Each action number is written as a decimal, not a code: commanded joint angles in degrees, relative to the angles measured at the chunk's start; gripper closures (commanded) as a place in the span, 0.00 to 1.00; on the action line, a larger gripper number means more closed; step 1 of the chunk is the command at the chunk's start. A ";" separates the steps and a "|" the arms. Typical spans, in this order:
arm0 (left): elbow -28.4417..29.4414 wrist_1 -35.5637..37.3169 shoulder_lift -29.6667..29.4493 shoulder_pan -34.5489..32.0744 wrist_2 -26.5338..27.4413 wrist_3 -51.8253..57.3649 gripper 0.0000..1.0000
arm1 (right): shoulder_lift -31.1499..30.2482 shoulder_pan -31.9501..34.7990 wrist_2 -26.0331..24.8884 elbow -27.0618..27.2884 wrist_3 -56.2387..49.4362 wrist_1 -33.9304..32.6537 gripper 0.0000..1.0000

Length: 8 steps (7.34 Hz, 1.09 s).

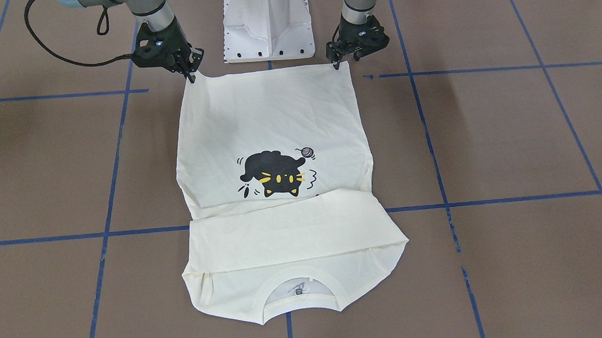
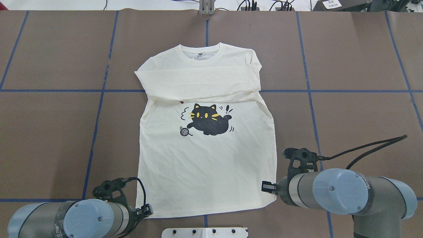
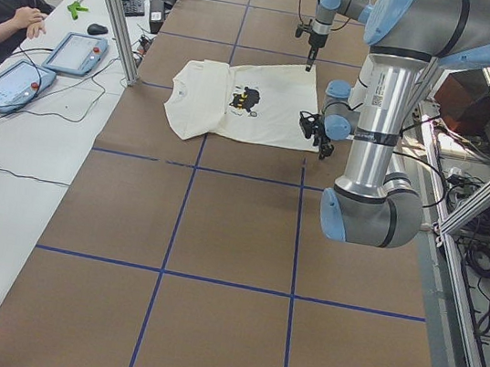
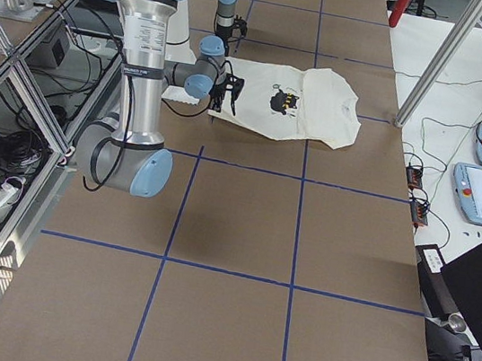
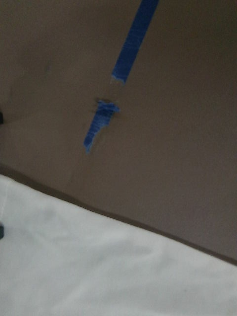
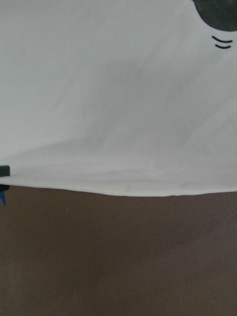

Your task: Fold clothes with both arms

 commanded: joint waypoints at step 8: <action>-0.57 0.30 -0.41 -0.74 -0.02 0.15 0.62 | -0.21 0.16 0.17 -0.13 -0.35 0.00 1.00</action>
